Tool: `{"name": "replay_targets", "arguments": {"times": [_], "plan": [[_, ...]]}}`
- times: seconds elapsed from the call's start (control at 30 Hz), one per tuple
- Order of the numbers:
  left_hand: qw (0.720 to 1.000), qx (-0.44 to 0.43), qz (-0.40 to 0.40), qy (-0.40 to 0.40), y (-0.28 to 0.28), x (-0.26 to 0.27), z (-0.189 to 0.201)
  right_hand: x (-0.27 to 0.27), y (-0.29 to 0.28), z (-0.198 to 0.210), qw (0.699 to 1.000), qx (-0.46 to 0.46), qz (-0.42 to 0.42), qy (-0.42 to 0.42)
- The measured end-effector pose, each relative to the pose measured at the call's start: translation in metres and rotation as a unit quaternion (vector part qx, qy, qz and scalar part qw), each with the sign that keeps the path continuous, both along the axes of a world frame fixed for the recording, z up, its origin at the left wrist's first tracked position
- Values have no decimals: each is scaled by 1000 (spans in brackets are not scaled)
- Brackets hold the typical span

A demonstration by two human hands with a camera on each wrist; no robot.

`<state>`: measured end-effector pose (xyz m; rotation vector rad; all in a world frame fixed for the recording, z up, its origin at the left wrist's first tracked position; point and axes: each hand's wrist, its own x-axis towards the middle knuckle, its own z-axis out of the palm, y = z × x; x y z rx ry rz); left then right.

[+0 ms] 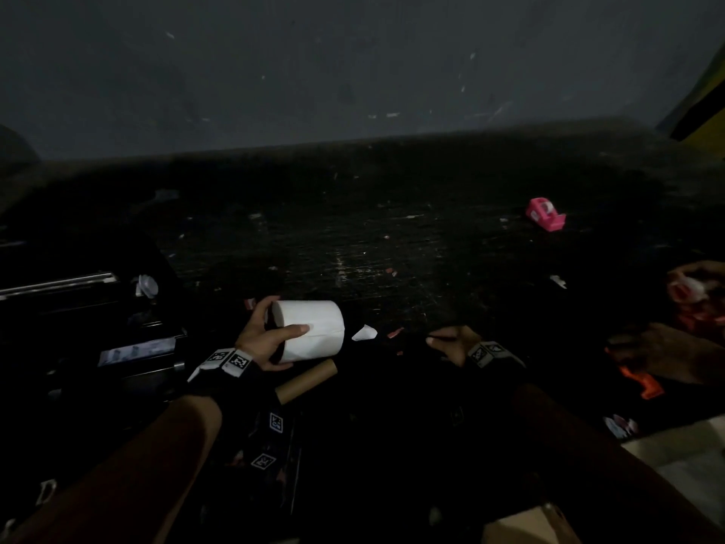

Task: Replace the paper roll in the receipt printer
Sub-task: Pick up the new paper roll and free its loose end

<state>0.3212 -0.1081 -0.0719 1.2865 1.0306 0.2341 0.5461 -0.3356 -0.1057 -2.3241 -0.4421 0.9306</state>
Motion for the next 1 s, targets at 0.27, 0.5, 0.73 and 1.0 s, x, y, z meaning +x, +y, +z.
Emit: {"name": "replay_targets", "arguments": {"times": [0.27, 0.5, 0.73, 1.0], "plan": [[999, 23, 30, -27, 0, -4, -2, -1, -12, 5, 983, 157, -98, 3], [990, 28, 35, -131, 10, -7, 43, -12, 1, 70, 931, 298, -142, -156], [969, -18, -8, -246, 7, -26, 91, -57, 32, 152, 838, 458, -218, -202], [945, -36, -73, -316, 13, -60, 136, -121, 52, 192, 787, 539, -248, -170]]}}
